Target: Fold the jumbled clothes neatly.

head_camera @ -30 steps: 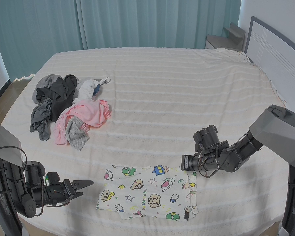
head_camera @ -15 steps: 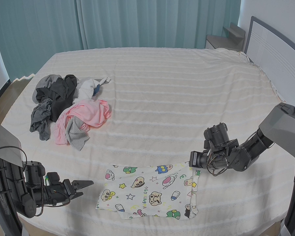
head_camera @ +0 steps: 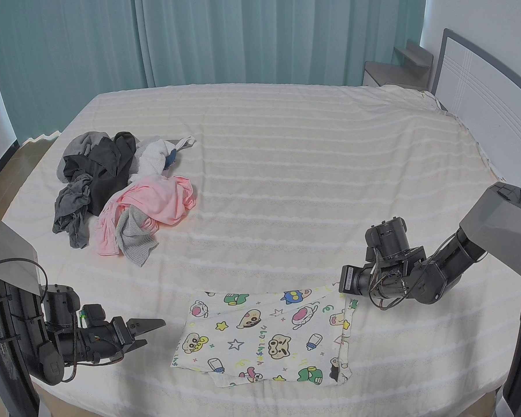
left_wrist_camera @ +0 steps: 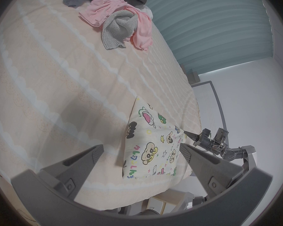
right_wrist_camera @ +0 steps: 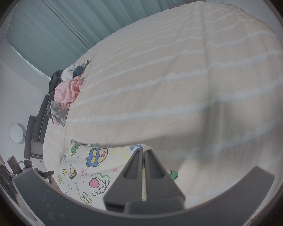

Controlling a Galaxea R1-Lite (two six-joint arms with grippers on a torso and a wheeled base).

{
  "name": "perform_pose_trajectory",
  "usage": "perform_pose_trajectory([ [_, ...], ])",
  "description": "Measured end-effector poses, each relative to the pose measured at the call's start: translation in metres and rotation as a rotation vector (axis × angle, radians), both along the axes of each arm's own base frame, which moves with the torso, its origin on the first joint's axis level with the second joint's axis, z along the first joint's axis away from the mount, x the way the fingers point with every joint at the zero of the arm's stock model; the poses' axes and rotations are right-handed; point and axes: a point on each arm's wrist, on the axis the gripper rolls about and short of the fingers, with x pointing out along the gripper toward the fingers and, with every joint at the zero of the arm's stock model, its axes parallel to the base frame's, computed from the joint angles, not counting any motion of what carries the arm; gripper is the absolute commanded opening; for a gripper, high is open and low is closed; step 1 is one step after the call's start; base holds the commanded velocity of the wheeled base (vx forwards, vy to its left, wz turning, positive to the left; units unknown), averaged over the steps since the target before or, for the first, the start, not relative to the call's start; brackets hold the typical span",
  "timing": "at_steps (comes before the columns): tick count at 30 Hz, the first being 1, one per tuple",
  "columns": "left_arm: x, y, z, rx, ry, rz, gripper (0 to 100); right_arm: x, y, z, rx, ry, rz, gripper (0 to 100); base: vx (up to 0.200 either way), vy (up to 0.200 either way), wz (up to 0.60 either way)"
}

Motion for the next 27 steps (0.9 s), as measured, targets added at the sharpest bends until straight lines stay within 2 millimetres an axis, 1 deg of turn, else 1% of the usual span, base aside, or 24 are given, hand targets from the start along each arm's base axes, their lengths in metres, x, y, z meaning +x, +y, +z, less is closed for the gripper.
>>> perform_pose_trajectory([
  [1, 0.0, 0.0, 0.0, 0.0, 0.0, 0.0, 100, 0.0, 0.0, 0.0, -0.001, 0.001, 0.0, 0, 0.0, 0.0, 0.0],
  [2, 0.0, 0.0, 0.0, 0.0, 0.0, 0.0, 100, 0.0, 0.0, -0.001, -0.002, 0.004, 0.0, 100, 0.0, 0.0, 0.0],
  [8, 0.0, 0.0, 0.0, 0.0, -0.001, 0.0, 100, -0.005, -0.002, -0.004, -0.009, 0.02, -0.001, 100, 0.0, 0.0, 0.0],
  [11, 0.0, 0.0, 0.0, 0.0, -0.004, -0.002, 100, -0.012, -0.006, 0.001, -0.007, 0.022, -0.004, 100, 0.0, 0.0, 0.0],
  [13, 0.001, -0.001, 0.001, 0.001, -0.011, -0.004, 100, -0.017, -0.01, 0.008, 0.0, 0.017, -0.013, 100, 0.0, 0.0, 0.0],
  [18, 0.002, -0.007, 0.0, 0.023, -0.024, -0.004, 100, -0.04, -0.023, 0.037, 0.04, -0.02, -0.047, 100, 0.0, 0.0, 0.0],
  [20, 0.004, -0.012, -0.003, 0.044, -0.024, 0.002, 100, -0.053, -0.03, 0.054, 0.06, -0.052, -0.063, 100, 0.0, 0.0, 0.0],
  [24, 0.009, -0.022, -0.008, 0.08, -0.024, 0.001, 100, -0.086, -0.046, 0.083, 0.09, -0.116, -0.091, 100, 0.0, 0.0, 0.0],
  [27, 0.013, -0.032, -0.012, 0.101, -0.028, -0.013, 100, -0.116, -0.062, 0.101, 0.106, -0.174, -0.119, 100, 0.0, 0.0, 0.0],
])
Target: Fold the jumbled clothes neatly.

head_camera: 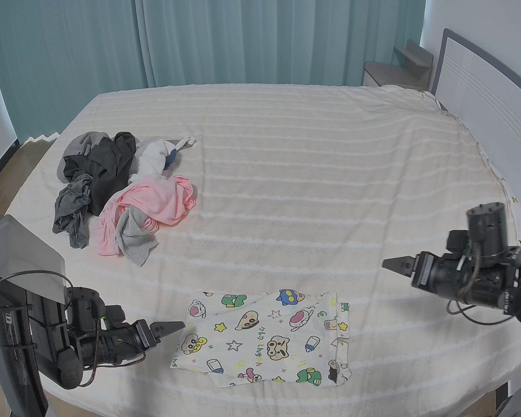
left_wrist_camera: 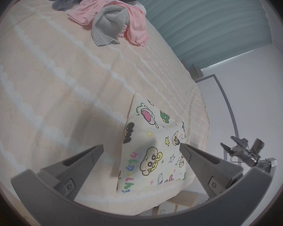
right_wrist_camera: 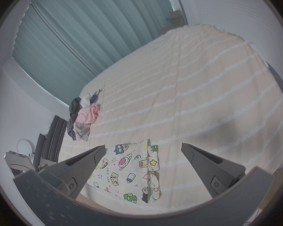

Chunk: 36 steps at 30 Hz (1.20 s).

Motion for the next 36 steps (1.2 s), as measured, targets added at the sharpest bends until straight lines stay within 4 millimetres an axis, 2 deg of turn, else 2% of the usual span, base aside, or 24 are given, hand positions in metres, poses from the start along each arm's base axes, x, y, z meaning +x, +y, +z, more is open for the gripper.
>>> perform_pose_trajectory([
  [6, 0.009, -0.022, -0.007, 0.041, -0.025, -0.035, 100, -0.057, -0.032, 0.022, 0.031, -0.125, -0.073, 100, 0.0, 0.0, 0.0],
  [10, 0.015, -0.036, -0.013, 0.07, -0.034, -0.063, 100, -0.093, -0.053, 0.03, 0.055, -0.216, -0.133, 100, 0.0, 0.0, 0.0],
  [14, 0.025, -0.051, -0.02, 0.108, -0.038, -0.101, 100, -0.128, -0.07, 0.027, 0.065, -0.271, -0.186, 100, 0.0, 0.0, 0.0],
  [18, 0.036, -0.064, -0.026, 0.155, -0.035, -0.143, 100, -0.151, -0.079, 0.02, 0.062, -0.278, -0.208, 100, 0.0, 0.0, 0.0],
  [22, 0.045, -0.076, -0.029, 0.187, -0.031, -0.158, 100, -0.166, -0.084, 0.018, 0.071, -0.31, -0.216, 100, 0.0, 0.0, 0.0],
  [27, 0.047, -0.082, -0.029, 0.199, -0.024, -0.175, 100, -0.174, -0.086, 0.016, 0.083, -0.334, -0.209, 100, 0.0, 0.0, 0.0],
  [30, 0.046, -0.077, -0.028, 0.212, -0.008, -0.17, 100, -0.176, -0.086, 0.016, 0.09, -0.345, -0.203, 100, 0.0, 0.0, 0.0],
  [36, 0.043, -0.051, -0.022, 0.263, 0.076, -0.135, 100, -0.18, -0.087, 0.013, 0.094, -0.336, -0.186, 100, 0.0, 0.0, 0.0],
])
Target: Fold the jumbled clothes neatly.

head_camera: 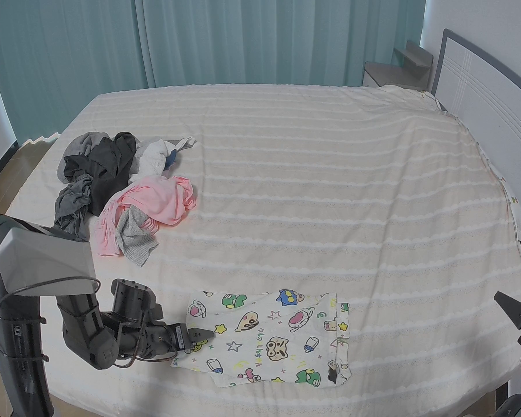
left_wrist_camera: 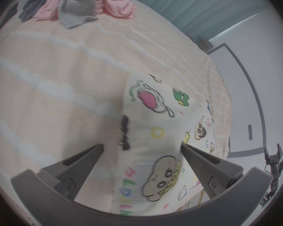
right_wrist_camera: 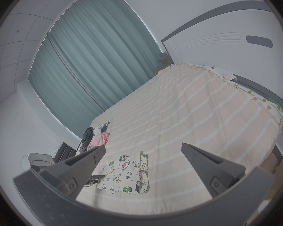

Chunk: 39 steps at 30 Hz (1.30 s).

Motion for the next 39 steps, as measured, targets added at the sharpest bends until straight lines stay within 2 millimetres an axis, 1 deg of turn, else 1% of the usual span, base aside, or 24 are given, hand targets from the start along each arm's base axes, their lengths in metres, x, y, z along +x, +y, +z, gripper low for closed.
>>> perform_pose_trajectory([
  [3, 0.001, 0.009, 0.007, 0.014, -0.002, 0.011, 100, -0.001, 0.0, -0.003, -0.001, 0.007, 0.005, 100, 0.0, 0.0, 0.0],
  [6, 0.007, 0.011, 0.013, 0.008, -0.031, 0.019, 100, -0.003, -0.001, -0.005, -0.002, 0.007, 0.007, 100, 0.0, 0.0, 0.0],
  [10, 0.018, 0.006, 0.016, -0.003, -0.067, 0.012, 100, -0.007, -0.002, -0.009, -0.002, 0.005, 0.007, 100, 0.0, 0.0, 0.0],
  [14, 0.024, -0.006, 0.013, -0.009, -0.079, -0.017, 100, -0.013, -0.003, -0.013, -0.002, 0.005, 0.008, 100, 0.0, 0.0, 0.0],
  [19, 0.026, -0.017, 0.009, -0.011, -0.078, -0.049, 100, -0.016, -0.004, -0.012, 0.003, -0.009, 0.009, 100, 0.0, 0.0, 0.0],
  [28, 0.024, -0.023, 0.005, -0.005, -0.054, -0.067, 100, -0.017, -0.004, -0.012, 0.007, -0.021, 0.014, 100, 0.0, 0.0, 0.0],
  [29, 0.024, -0.023, 0.005, -0.005, -0.054, -0.067, 0, -0.018, -0.004, -0.012, 0.007, -0.021, 0.015, 100, 0.0, 0.0, 0.0],
  [39, 0.02, -0.022, 0.004, -0.002, -0.046, -0.068, 0, -0.018, -0.004, -0.014, 0.008, -0.02, 0.021, 100, 0.0, 0.0, 0.0],
])
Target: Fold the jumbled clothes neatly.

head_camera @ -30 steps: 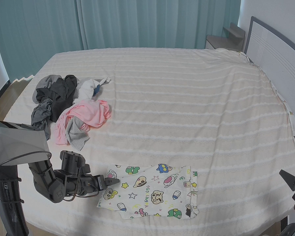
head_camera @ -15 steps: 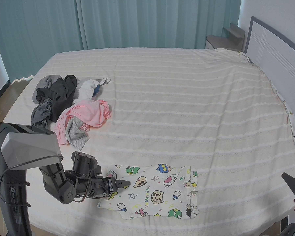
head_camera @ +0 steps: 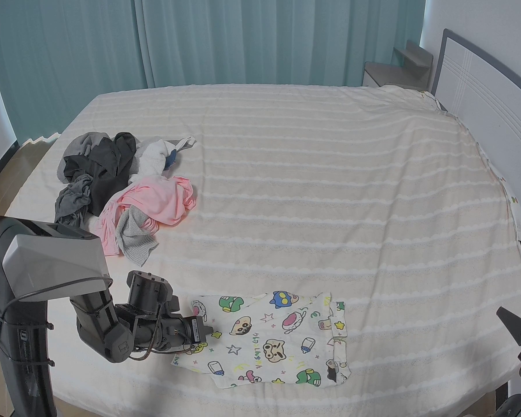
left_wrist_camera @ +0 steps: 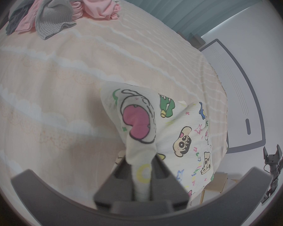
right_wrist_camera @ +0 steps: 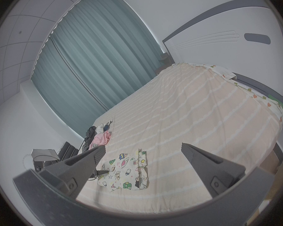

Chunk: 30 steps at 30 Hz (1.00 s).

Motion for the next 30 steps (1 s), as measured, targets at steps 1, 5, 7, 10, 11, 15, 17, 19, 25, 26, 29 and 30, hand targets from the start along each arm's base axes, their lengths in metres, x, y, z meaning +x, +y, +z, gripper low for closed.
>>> perform_pose_trajectory([
  [1, -0.001, 0.0, 0.0, 0.001, 0.002, 0.0, 0, 0.0, 0.0, 0.0, 0.0, 0.001, 0.003, 100, 0.0, 0.0, 0.0],
  [5, -0.005, 0.004, 0.002, 0.005, 0.007, 0.004, 0, 0.0, 0.0, 0.0, 0.002, 0.002, 0.014, 100, 0.0, 0.0, 0.0],
  [7, -0.008, 0.008, 0.006, 0.004, 0.005, 0.013, 0, 0.0, 0.0, 0.0, 0.003, 0.002, 0.015, 100, 0.0, 0.0, 0.0],
  [10, -0.012, 0.016, 0.012, 0.003, 0.003, 0.035, 0, 0.0, 0.0, 0.0, 0.004, 0.003, 0.018, 100, 0.0, 0.0, 0.0],
  [11, -0.013, 0.02, 0.015, 0.001, -0.002, 0.048, 0, 0.0, 0.001, 0.0, 0.005, 0.003, 0.022, 100, 0.0, 0.0, 0.0],
  [15, -0.014, 0.043, 0.025, -0.002, -0.019, 0.119, 0, 0.0, 0.001, 0.0, 0.009, 0.005, 0.046, 100, 0.0, 0.0, 0.0],
  [17, -0.014, 0.057, 0.028, -0.002, -0.027, 0.162, 0, 0.0, 0.001, 0.002, 0.012, -0.002, 0.058, 100, 0.0, 0.0, 0.0],
  [19, -0.013, 0.073, 0.031, -0.003, -0.037, 0.206, 0, 0.001, 0.002, 0.006, 0.01, -0.01, 0.071, 100, 0.0, 0.0, 0.0],
  [25, -0.015, 0.132, 0.039, -0.033, -0.068, 0.333, 0, 0.005, 0.003, 0.016, -0.014, -0.01, 0.098, 100, 0.0, 0.0, 0.0],
  [26, -0.016, 0.143, 0.041, -0.041, -0.076, 0.354, 0, 0.006, 0.004, 0.017, -0.017, -0.007, 0.103, 100, 0.0, 0.0, 0.0],
  [29, -0.021, 0.175, 0.044, -0.06, -0.104, 0.41, 0, 0.009, 0.005, 0.022, -0.026, -0.001, 0.118, 100, 0.0, 0.0, 0.0],
  [30, -0.023, 0.185, 0.045, -0.065, -0.114, 0.428, 0, 0.01, 0.005, 0.024, -0.028, 0.001, 0.121, 100, 0.0, 0.0, 0.0],
])
